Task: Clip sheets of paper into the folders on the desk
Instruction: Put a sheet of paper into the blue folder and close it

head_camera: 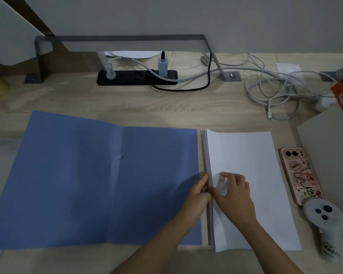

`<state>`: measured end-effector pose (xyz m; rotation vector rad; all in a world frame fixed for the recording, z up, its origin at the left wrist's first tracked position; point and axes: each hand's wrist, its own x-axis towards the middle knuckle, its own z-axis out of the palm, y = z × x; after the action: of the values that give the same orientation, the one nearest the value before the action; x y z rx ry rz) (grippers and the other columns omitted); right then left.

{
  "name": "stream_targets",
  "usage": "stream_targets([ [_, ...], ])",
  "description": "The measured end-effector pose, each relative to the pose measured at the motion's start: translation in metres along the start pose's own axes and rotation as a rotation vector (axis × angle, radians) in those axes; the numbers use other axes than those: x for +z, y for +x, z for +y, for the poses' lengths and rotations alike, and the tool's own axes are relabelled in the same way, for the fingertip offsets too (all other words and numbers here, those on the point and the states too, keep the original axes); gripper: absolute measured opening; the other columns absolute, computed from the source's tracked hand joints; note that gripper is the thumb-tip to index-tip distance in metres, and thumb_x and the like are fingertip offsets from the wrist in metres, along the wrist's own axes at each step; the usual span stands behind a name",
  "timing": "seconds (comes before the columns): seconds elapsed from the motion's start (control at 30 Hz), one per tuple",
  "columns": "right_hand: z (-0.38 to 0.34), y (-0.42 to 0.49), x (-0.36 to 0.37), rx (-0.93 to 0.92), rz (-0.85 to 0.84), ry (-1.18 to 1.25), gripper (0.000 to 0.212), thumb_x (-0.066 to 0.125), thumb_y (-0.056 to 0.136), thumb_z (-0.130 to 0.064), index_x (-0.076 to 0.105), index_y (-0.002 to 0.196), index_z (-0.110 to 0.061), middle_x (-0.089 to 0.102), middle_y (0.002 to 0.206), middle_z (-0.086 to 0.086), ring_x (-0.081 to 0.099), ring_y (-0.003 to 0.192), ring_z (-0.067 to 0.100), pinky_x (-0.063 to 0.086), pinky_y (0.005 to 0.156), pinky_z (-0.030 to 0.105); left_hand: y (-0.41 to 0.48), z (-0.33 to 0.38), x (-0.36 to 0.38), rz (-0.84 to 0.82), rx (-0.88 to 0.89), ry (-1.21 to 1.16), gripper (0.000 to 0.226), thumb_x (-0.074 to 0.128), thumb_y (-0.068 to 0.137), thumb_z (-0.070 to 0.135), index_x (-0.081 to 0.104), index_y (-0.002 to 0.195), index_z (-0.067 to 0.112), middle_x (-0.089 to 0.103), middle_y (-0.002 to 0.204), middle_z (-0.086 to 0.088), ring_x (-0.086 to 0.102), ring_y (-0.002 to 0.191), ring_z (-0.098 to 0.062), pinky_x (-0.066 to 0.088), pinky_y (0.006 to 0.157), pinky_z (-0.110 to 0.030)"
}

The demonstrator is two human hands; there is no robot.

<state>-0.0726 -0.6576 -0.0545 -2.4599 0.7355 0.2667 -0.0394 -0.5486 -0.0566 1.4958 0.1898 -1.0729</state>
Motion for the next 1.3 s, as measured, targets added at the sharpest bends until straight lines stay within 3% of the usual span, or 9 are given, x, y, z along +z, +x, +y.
stream_targets([
  [0.1,-0.001,0.000,-0.001,0.005,-0.007,0.005,0.060,0.062,0.081,-0.040,0.041,0.131,-0.014,0.038,0.137,0.010,0.038,0.123,0.025,0.043,0.090,0.032,0.000,0.001,0.000,-0.007,0.004,0.002,0.065,0.039,0.089,-0.008,0.024,0.146,0.020,0.038,0.146,-0.007,0.041,0.130,-0.017,0.043,0.081,-0.009],
  [0.37,-0.001,0.000,-0.002,0.022,-0.026,0.016,0.059,0.062,0.082,-0.040,0.041,0.132,-0.016,0.037,0.140,0.009,0.037,0.126,0.025,0.042,0.094,0.034,0.001,0.000,0.000,-0.009,0.009,0.000,0.065,0.038,0.089,-0.008,0.025,0.146,0.019,0.042,0.142,-0.007,0.045,0.120,-0.013,0.044,0.077,-0.008],
  [0.67,0.000,-0.001,0.000,0.013,0.003,0.010,0.057,0.062,0.082,-0.039,0.042,0.131,-0.016,0.038,0.137,0.009,0.039,0.122,0.024,0.043,0.087,0.031,0.002,-0.002,0.000,-0.008,0.018,-0.019,0.066,0.040,0.086,-0.007,0.030,0.145,0.021,0.043,0.143,-0.007,0.045,0.128,-0.020,0.043,0.100,-0.025],
  [0.87,0.000,-0.002,-0.001,0.013,0.029,0.047,0.048,0.057,0.085,-0.033,0.046,0.129,-0.016,0.041,0.136,0.009,0.042,0.120,0.024,0.042,0.084,0.030,0.002,-0.001,0.005,0.140,0.105,0.028,0.046,0.041,0.095,0.006,0.037,0.139,0.021,0.042,0.129,0.003,0.049,0.105,-0.003,0.042,0.079,-0.003],
  [0.97,0.001,-0.003,-0.002,0.005,0.030,0.050,0.049,0.056,0.086,-0.036,0.046,0.129,-0.016,0.041,0.137,0.009,0.042,0.121,0.024,0.040,0.083,0.027,0.004,0.007,0.010,0.134,0.098,-0.027,0.037,0.044,0.097,0.022,0.042,0.134,0.024,0.044,0.129,0.005,0.047,0.117,-0.008,0.041,0.099,-0.018],
  [1.07,0.002,-0.005,-0.003,-0.008,0.008,0.069,0.049,0.056,0.086,-0.036,0.045,0.131,-0.017,0.039,0.137,0.008,0.041,0.122,0.023,0.035,0.081,0.024,0.011,0.015,0.015,0.186,0.107,0.052,0.017,0.046,0.095,0.029,0.055,0.109,0.024,0.052,0.122,-0.004,0.051,0.103,-0.011,0.044,0.085,-0.016],
  [1.2,0.004,-0.006,-0.002,-0.031,-0.014,0.060,0.051,0.061,0.084,-0.022,0.044,0.132,-0.013,0.039,0.138,0.011,0.041,0.123,0.024,0.032,0.084,0.021,0.015,0.015,0.028,0.279,0.101,0.211,0.022,0.042,0.096,0.028,0.053,0.108,0.013,0.038,0.104,0.003,0.049,0.099,-0.016,0.045,0.087,-0.027],
  [1.27,0.005,-0.006,-0.001,-0.042,-0.012,0.039,0.053,0.063,0.083,-0.019,0.043,0.132,-0.012,0.039,0.138,0.012,0.041,0.123,0.025,0.031,0.085,0.020,0.015,0.017,0.032,0.247,0.056,0.200,0.022,0.037,0.097,0.027,0.050,0.105,0.011,0.048,0.097,-0.002,0.054,0.100,-0.023,0.044,0.079,-0.030],
  [1.3,0.006,-0.006,-0.001,-0.044,-0.009,0.047,0.053,0.063,0.083,-0.019,0.043,0.132,-0.012,0.039,0.138,0.012,0.041,0.123,0.025,0.032,0.085,0.020,0.017,0.017,0.033,0.216,0.017,0.196,0.029,0.034,0.098,0.028,0.047,0.116,0.009,0.053,0.104,-0.006,0.055,0.106,-0.026,0.044,0.082,-0.032],
])
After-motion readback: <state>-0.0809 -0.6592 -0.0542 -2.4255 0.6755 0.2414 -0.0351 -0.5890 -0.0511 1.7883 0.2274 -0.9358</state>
